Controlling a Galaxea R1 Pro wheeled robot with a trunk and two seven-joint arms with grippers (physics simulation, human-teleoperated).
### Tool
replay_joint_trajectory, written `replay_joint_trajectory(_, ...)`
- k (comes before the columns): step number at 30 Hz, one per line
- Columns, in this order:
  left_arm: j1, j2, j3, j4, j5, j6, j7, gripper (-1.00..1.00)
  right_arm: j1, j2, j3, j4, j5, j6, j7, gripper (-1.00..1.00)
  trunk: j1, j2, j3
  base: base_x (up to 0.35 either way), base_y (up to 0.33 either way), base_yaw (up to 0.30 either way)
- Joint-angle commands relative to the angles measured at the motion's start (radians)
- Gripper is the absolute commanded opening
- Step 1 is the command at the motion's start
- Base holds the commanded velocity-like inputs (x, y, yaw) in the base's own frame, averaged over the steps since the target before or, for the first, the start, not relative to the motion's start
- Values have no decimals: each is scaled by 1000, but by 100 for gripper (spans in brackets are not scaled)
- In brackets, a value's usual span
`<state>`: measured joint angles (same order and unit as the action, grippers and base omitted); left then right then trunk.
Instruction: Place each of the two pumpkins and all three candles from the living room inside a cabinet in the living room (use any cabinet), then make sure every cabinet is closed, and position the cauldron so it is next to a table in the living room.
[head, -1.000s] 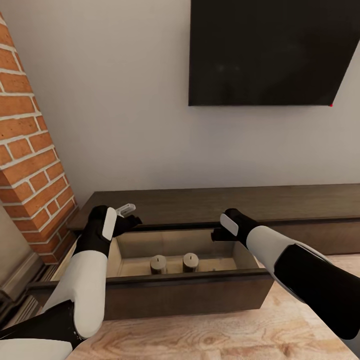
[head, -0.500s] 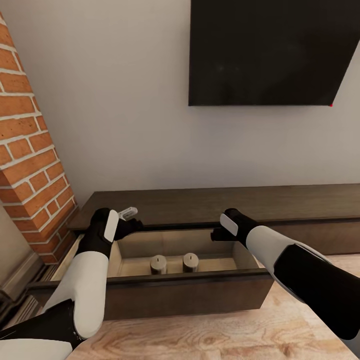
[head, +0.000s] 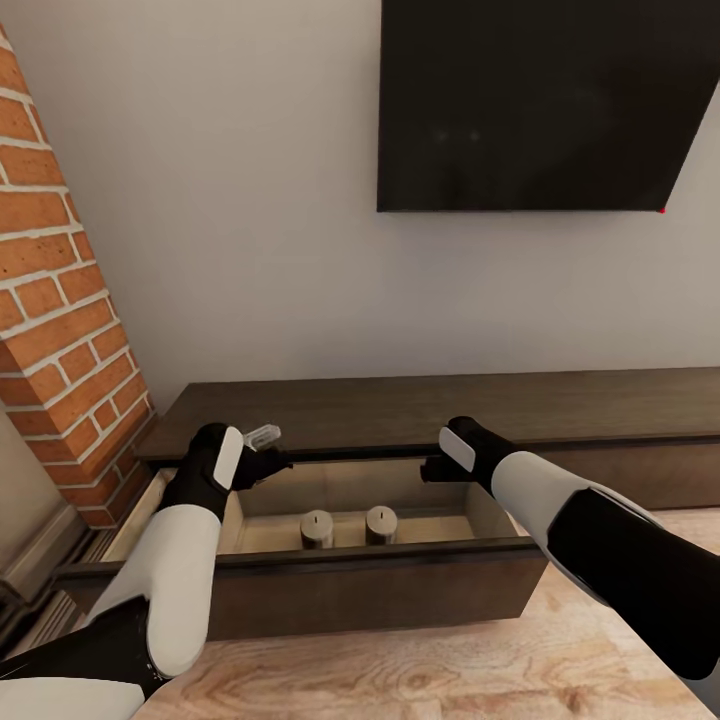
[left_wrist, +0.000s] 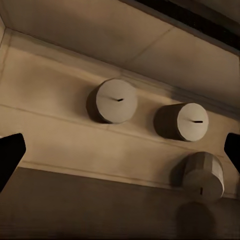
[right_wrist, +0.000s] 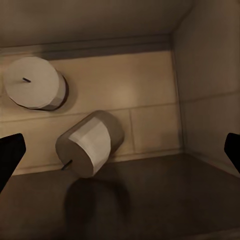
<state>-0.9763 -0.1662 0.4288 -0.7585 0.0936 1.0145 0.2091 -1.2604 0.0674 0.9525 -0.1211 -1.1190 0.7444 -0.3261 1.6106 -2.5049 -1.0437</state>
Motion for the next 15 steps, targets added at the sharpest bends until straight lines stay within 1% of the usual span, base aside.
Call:
replay_joint_trajectory(1, -1, -1, 4, 8, 10, 3, 9, 100, -1, 0, 6, -2, -10, 2, -9, 100, 0, 0, -1, 0, 0, 0)
replay_joint_trajectory(5, -1, -1, 4, 41, 9, 0, 8, 100, -1, 3, 6, -4, -8, 0, -11, 100, 0, 0, -1, 0, 0, 0)
replay_joint_trajectory(10, -1, -1, 3, 52, 9, 0, 6, 100, -1, 4, 7, -16, -7, 0, -11, 100, 0, 0, -1, 0, 0, 0)
replay_joint_trajectory(15, -1, 0, 2, 54, 9, 0, 6, 100, -1, 3, 4, -54, -6, 1, -12, 100, 0, 0, -1, 0, 0, 0)
